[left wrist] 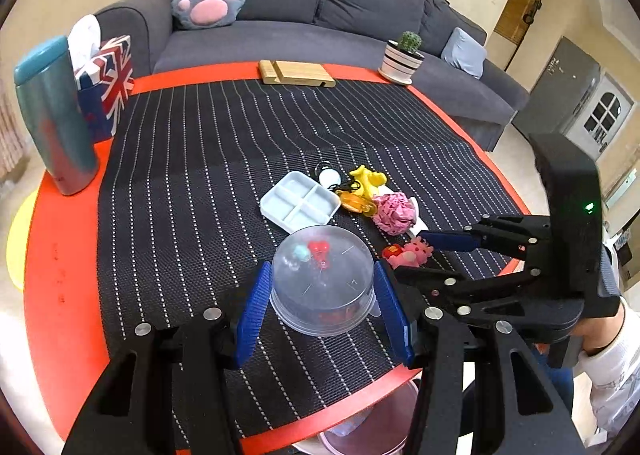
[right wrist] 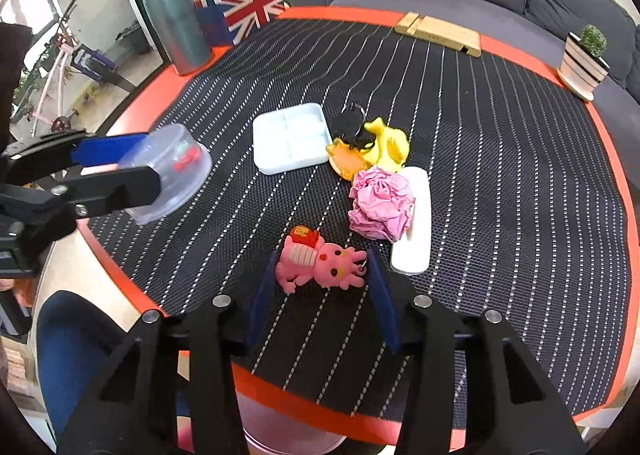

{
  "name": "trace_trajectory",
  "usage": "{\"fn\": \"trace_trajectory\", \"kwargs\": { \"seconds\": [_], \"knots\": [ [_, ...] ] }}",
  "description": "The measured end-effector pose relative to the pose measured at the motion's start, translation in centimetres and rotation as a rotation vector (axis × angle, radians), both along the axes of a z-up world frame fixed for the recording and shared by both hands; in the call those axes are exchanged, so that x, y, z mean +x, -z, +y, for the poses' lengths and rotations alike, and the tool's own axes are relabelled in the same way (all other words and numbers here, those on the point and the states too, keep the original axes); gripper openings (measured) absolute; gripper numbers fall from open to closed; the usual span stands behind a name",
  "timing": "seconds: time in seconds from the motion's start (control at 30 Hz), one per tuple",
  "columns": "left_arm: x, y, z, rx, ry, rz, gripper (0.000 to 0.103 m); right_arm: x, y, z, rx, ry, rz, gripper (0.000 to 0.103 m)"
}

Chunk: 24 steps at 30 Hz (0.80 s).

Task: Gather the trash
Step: 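Grasp the pink toy pig with the right gripper while the left gripper holds the lid, then carry the pink toy pig over the bin and open the right gripper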

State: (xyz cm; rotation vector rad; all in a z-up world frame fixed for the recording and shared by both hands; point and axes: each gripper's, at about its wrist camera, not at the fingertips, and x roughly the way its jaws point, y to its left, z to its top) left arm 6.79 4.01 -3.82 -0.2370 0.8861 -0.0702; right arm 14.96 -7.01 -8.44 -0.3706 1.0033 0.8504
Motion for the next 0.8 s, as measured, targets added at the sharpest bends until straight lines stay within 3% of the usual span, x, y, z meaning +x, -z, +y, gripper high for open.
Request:
{"fn": "trace_trajectory", "kwargs": {
  "seconds": [0.37,0.8],
  "knots": [
    [-1.9,-1.5,-2.3,0.033,0.022,-0.038,0.052,-1.9,-4.0,-3.5,0.063,-0.015,-0.04,0.046],
    [-5.2,-2.9,-5.4,0.053,0.059,-0.063,0.052,-6.8,-6.9,-7.7,0.112,-0.062,-0.065,0.046]
  ]
}}
